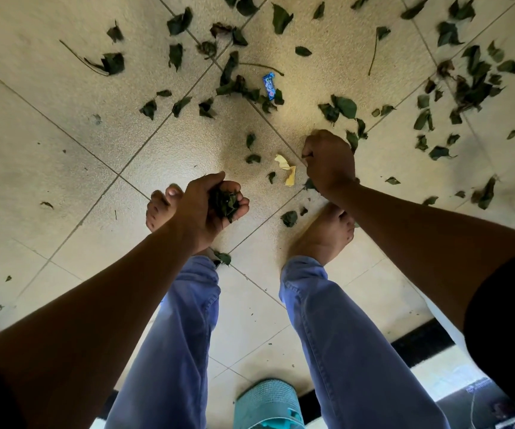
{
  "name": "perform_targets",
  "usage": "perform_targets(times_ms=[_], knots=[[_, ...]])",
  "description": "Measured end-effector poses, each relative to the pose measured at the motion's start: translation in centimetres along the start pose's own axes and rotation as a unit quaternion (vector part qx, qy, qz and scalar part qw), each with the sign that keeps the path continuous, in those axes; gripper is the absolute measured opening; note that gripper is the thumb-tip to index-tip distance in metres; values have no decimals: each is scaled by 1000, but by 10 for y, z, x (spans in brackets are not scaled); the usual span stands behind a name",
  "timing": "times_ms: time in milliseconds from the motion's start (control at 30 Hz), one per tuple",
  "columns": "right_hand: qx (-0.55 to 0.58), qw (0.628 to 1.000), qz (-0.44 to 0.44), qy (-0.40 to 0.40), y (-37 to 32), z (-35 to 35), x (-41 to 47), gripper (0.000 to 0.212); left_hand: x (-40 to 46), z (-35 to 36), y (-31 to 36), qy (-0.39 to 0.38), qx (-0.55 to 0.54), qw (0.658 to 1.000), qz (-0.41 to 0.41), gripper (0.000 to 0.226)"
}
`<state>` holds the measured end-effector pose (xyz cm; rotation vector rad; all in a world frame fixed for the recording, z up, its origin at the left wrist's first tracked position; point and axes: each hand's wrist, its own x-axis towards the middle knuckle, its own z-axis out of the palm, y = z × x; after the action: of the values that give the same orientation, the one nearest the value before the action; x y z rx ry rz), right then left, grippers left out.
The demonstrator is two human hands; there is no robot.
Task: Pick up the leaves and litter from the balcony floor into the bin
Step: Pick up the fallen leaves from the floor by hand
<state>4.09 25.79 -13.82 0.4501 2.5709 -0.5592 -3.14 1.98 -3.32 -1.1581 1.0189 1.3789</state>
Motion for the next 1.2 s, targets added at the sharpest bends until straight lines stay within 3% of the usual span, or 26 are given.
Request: perform_targets(times_ms=[133,267,367,433,567,733,933,1067,1200], knots=[[64,996,47,31,0,-11,-2,14,0,-2,1,12,-4,1000,-3,44],[114,980,109,122,-5,-29,3,46,3,-2,1,13,8,1000,-1,40],[142,973,127,128,0,-37,14,55,5,1,2,10,15,1000,-3,40],[123,978,130,110,6,-37,20,51,7,3,2,5,12,1000,-3,40],[118,977,123,127,14,-37,26,22,10,6,3,-4,3,1000,-1,39],[81,989,83,88,24,-39,24,18,11,9,5,6,16,1000,-3,39],[207,961,119,143,19,-50,15,9,11,16,6,12,18,1000,3,47],[365,926,82,48,-14,-66,4,10,12,21,5,12,2,1000,8,50],[444,896,12,-31,-67,-85,-17,13,10,30,5,12,2,1000,17,49]])
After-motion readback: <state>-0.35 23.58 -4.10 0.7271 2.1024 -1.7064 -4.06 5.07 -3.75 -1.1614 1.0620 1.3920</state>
